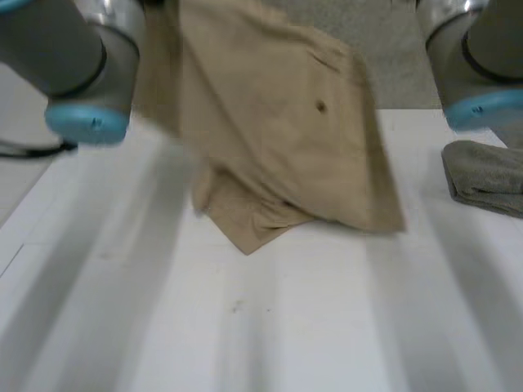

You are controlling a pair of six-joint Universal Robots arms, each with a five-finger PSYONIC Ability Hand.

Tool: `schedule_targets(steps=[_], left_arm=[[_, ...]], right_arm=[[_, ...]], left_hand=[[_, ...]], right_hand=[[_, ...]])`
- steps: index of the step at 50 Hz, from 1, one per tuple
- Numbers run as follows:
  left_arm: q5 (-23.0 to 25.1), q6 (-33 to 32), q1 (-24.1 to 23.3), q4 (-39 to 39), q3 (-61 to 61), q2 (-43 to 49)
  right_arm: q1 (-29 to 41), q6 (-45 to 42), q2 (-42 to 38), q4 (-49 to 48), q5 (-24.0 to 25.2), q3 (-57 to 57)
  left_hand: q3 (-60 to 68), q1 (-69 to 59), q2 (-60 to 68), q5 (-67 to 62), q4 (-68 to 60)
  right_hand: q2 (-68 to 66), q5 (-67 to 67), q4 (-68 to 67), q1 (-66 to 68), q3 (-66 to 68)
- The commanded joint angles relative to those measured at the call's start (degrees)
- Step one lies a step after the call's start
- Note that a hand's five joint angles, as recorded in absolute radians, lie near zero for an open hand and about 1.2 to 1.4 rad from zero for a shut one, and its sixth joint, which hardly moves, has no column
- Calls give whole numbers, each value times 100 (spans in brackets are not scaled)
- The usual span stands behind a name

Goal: Fold the laundry.

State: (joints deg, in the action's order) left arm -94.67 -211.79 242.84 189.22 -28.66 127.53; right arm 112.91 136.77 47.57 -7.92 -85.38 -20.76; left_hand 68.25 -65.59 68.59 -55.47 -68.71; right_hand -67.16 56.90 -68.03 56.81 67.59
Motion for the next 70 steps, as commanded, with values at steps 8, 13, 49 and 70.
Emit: schedule_targets(steps=[8,13,49,70], left_arm=[[-684,883,44,-1068,344,-62],[-702,1306,132,-1598,115,8],[432,1281,-184,-675,-7090,-4481],[424,1263,-1319,-667,-9176,-4904]], right_arm=[[134,509,463,-360,-14,-1166],[205,631,517,203,-48,-1659],[161,396,1132,2427,1551,-3418],[1206,-388,-45,2128,1973,-2653]], left_hand=[[1175,-1441,1141,-1453,-1129],[1175,-1441,1141,-1453,-1129],[1175,-1441,1141,-1453,-1129],[1175,-1441,1141,-1453,-1129]], right_hand=[[-1284,1310,-1197,2319,1241],[-1284,1310,-1197,2319,1241],[5716,-5690,5803,-4681,-5759],[5716,-5690,5803,-4681,-5759]])
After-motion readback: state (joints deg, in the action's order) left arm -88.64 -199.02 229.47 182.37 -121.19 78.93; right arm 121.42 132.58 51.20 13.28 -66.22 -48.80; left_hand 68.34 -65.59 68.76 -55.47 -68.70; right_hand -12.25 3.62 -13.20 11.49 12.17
